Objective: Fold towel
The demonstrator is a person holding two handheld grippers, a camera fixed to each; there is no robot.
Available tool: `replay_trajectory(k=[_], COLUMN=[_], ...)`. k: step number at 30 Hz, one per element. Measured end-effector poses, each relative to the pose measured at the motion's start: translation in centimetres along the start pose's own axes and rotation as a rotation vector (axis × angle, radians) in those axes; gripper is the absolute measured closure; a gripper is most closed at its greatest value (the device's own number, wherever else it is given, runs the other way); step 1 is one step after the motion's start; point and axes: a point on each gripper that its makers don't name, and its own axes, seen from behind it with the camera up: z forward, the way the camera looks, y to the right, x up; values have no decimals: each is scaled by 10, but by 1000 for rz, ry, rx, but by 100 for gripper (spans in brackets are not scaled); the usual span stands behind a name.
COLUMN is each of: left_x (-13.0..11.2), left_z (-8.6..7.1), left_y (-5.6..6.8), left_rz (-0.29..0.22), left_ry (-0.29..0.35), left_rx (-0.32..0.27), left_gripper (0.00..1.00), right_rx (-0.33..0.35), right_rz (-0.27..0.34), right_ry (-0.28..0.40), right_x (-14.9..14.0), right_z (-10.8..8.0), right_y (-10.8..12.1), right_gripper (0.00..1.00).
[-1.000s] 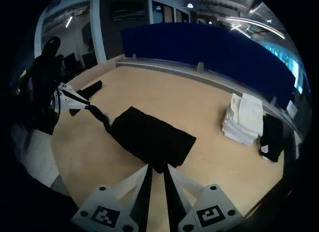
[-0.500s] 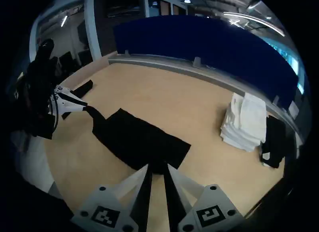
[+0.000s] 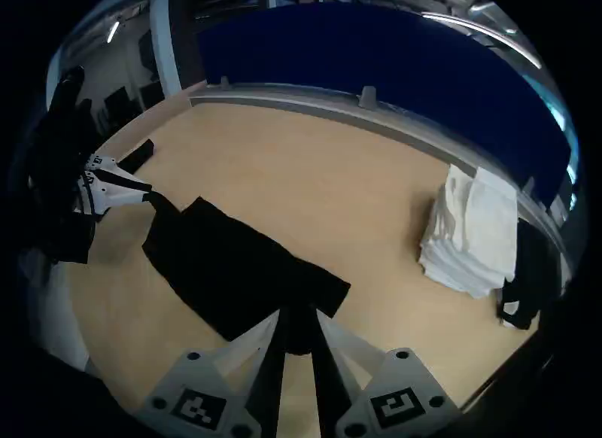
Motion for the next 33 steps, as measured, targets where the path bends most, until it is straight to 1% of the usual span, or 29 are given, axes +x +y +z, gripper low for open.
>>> replay_trajectory(k=[3, 6, 12, 19, 23, 25, 27, 30, 33], left_x=[0, -2, -6, -13, -13, -12, -11, -8, -5], left_z=[11, 19, 34, 49, 56, 58, 60, 60, 54], left_y=[-3, -8, -13, -21, -25, -28, -31, -38, -44], left_rz=[-3, 5, 11, -2, -8, -11, -14, -19, -28], left_ry=[-6, -16, -39, -59, -61, -60, -59, -57, -46], left_rx=[6, 18, 32, 51, 62, 71, 83, 103, 117], left_gripper=[86, 86, 86, 86, 86, 86, 84, 71, 58], right_rx=[-1, -1, -12, -31, -45, -52, -59, -79, -90], right_rz=[4, 7, 7, 13, 22, 24, 23, 13, 7], right_ry=[-6, -15, -25, -42, -40, -37, -35, -21, 2], right_x=[1, 2, 0, -9, -10, -8, -6, -1, 2], right_z=[11, 21, 40, 55, 61, 63, 64, 64, 59], right_y=[4, 7, 13, 15, 18, 19, 21, 24, 26], right_gripper=[80, 80, 80, 78, 69, 54, 44, 35, 25])
